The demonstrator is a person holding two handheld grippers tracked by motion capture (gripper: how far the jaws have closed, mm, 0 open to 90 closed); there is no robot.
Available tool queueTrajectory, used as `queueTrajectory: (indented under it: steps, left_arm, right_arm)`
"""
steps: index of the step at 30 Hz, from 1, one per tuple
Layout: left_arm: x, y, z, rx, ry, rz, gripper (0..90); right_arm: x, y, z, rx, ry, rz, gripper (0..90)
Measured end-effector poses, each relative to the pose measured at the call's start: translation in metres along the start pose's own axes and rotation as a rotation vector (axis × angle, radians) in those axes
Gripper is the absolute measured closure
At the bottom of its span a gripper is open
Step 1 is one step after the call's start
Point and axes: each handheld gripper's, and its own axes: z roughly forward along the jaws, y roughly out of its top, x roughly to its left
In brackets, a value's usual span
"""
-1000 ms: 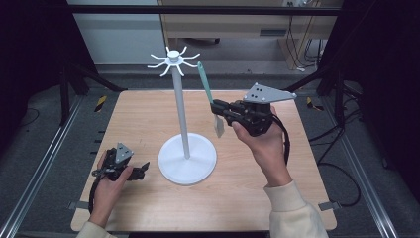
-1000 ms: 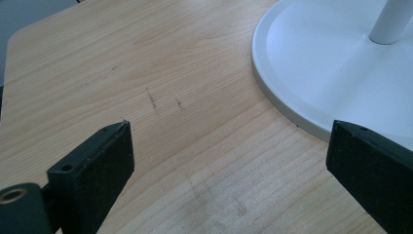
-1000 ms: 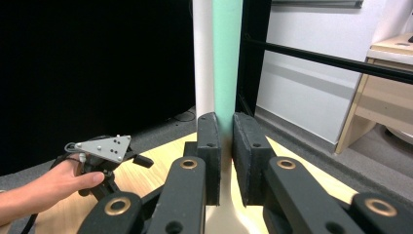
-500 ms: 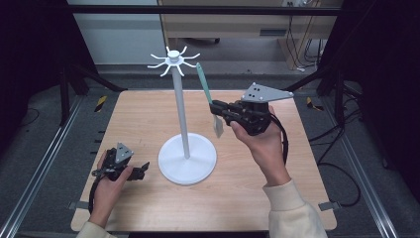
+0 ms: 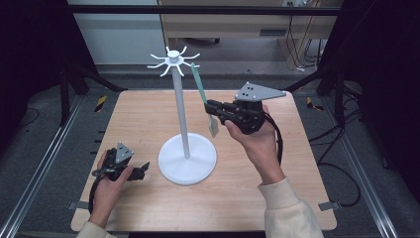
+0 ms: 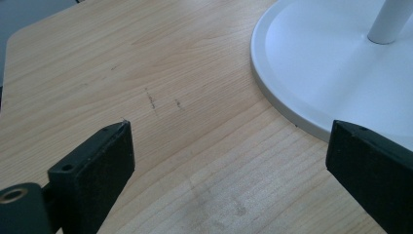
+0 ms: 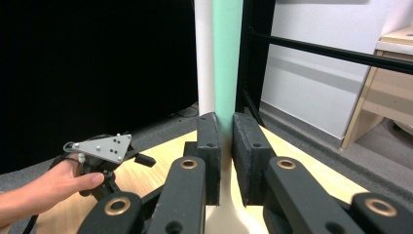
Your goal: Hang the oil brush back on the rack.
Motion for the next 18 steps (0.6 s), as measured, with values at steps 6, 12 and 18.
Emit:
queueTrajectory:
  steps: [6, 12, 18]
  left_arm:
    - [0.0, 0.0, 0.0, 0.0, 0.0, 0.001, 3.4]
    - [-0.001, 0.0, 0.0, -0.001, -0.001, 0.002, 3.4]
    - [-0.001, 0.0, 0.0, 0.001, -0.001, 0.004, 3.4]
  right_arm:
    - [0.003, 0.001, 0.008, -0.004, 0.01, 0.002, 82.2]
    - [0.005, 0.0, 0.014, -0.011, 0.007, 0.005, 82.2]
    - [0.007, -0.003, 0.017, -0.026, -0.02, -0.005, 82.2]
